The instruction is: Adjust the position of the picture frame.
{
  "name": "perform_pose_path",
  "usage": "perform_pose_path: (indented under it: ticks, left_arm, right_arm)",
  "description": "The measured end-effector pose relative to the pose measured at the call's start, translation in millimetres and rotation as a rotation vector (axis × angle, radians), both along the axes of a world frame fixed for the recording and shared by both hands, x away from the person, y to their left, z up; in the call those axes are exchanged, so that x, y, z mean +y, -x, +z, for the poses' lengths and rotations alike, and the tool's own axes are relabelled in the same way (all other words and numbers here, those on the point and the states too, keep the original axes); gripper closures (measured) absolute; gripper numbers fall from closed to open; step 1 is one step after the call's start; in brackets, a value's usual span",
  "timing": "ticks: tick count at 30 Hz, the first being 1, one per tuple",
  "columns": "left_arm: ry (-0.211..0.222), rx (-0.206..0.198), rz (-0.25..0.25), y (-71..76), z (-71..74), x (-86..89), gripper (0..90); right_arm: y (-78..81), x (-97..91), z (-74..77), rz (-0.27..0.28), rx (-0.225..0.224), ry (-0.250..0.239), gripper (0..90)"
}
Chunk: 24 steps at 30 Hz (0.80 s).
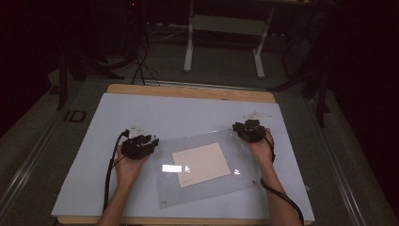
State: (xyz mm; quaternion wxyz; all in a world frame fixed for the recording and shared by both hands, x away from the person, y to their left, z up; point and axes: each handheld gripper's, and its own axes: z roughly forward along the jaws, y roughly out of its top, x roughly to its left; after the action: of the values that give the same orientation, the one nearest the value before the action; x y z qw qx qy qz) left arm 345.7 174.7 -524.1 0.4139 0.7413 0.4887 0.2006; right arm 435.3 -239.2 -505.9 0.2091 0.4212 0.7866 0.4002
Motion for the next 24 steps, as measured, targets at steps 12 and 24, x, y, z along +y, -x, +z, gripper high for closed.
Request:
perform_pose_path:
  ticks: [12, 24]
  left_arm:
    - [0.029, 0.012, 0.002, -13.5, -8.0, -11.1, 69.3]
    - [0.018, 0.036, 0.023, -20.2, -14.2, -14.2, 79.9]
  right_arm:
    - [-15.4, 12.2, -8.9, -0.028, 0.026, 0.017, 77.7]
    - [-26.1, 17.9, -14.2, -0.041, 0.070, 0.019, 83.3]
